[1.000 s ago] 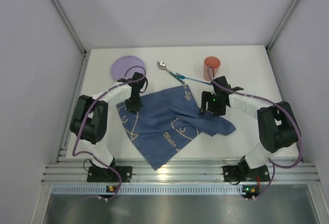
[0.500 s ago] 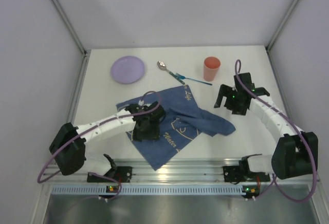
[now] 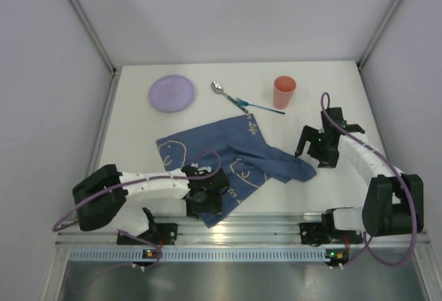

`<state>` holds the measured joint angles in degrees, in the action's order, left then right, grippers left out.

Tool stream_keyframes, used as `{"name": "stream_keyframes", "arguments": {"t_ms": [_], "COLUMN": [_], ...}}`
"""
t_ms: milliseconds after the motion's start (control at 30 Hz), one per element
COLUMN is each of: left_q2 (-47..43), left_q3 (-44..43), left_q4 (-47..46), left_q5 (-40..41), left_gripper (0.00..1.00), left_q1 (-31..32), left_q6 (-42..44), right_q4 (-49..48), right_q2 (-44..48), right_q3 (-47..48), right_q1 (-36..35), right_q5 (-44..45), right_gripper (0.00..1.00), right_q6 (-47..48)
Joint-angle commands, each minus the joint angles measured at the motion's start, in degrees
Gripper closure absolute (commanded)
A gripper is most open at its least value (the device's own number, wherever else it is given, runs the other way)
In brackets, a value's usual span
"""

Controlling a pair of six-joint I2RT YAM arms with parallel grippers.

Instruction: Set the dinner table for one person

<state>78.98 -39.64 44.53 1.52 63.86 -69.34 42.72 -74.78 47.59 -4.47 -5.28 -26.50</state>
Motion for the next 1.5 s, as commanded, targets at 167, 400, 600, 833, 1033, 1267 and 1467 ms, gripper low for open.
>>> {"name": "stream_keyframes", "arguments": {"t_ms": [167,400,600,833,1033,1267,1467], "left_q2": [12.7,14.5,11.3,2.5,5.2,23.7,11.0], "left_q3": [0.2,-1.7,-3.9,-18.2,-55.3,-100.9,-89.7], "left_q4": [-14.7,-13.4,-7.3,11.1,28.2,31.4,21.9], "left_q5": [0.3,3.1,5.7,12.7,19.8,15.2,15.7], "left_gripper": [0.32,0.70,1.00,1.00,1.00,1.00,1.00], "left_q1": [0.5,0.2,-0.8,-3.2,-19.3,-37.6,-39.9], "left_q6": [-0.9,1.4,2.2,5.7,21.6,41.5,42.1], "right_q4": [-4.0,-6.1,-7.5,-3.4,-4.7,-7.7,-3.2], "right_q2": [-4.3,-7.2,-5.6,4.3,3.3,-15.1,-9.6], "right_q3": [-3.2,-4.5,-6.4,-3.0,18.4,58.1,59.4], "right_q1": [3.6,3.9,3.9,3.9,3.8,3.9,8.1], "right_q5": [0.2,-1.3,-4.6,-11.5,-18.4,-30.1,-30.0], "right_gripper": [0.00,0.34,0.97,1.00,1.00,1.00,1.00], "right_q6": [0.9,0.4,-0.7,-5.2,-13.8,-16.9,-15.9]}}
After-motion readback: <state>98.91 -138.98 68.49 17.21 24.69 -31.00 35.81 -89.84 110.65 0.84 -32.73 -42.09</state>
